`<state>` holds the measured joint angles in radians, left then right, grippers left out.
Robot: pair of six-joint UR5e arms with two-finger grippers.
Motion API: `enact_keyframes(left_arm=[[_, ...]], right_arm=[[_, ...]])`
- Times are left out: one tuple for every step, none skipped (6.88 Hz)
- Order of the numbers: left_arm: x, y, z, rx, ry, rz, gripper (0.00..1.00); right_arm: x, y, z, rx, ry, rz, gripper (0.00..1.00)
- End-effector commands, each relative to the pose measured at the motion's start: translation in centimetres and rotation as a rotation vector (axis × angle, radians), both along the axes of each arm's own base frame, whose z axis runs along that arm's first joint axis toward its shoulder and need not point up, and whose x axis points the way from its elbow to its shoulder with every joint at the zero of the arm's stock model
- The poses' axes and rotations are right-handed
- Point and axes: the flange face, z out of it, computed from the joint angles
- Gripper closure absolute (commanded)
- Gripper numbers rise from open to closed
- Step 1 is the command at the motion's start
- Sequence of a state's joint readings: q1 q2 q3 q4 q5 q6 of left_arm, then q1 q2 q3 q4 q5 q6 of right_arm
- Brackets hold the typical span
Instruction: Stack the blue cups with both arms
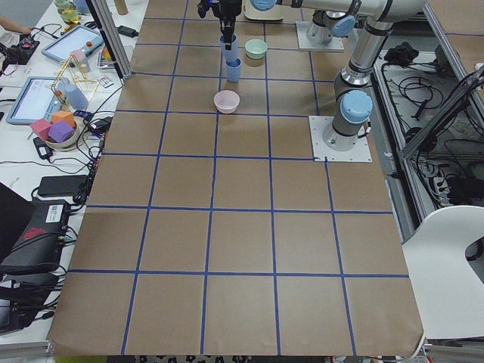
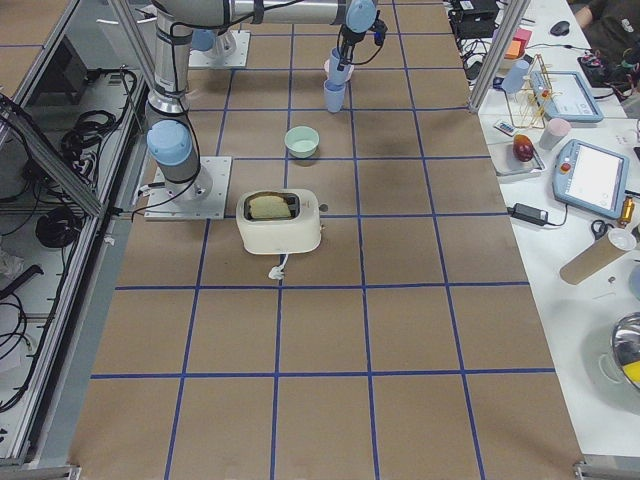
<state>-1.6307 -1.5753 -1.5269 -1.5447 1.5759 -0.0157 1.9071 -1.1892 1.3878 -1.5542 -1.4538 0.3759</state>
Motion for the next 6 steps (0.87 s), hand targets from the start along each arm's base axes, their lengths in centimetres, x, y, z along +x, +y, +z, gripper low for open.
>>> enact_keyframes(left_arm=[[1.1,-0.8,-0.3,-0.008,-0.001,0.023,0.0],[1.2,-0.5,0.1,-0.016,-0.002,0.023,0.0],[1.2,-0.1,0.2,-0.016,-0.005,0.023,0.0],[1.2,-0.2,0.2,-0.014,-0.002,0.023,0.0],[1.2,-0.2,0.2,-0.015,-0.003,0.023,0.0],[1.1,-0.1,0.1,-0.013,-0.003,0.022,0.0]], right_arm=[[0.2,0.4,-0.5,0.011,0.006,-0.001,1.0],[0.2,0.5,-0.8,0.016,0.007,0.0,1.0],[0.1,0.5,-1.4,0.024,0.016,0.003,0.99],[0.1,0.6,-2.0,0.035,0.016,0.002,0.78],[0.1,0.7,-2.1,0.037,0.019,0.003,0.66],[0.0,0.7,-1.9,0.031,0.022,-0.004,0.09]])
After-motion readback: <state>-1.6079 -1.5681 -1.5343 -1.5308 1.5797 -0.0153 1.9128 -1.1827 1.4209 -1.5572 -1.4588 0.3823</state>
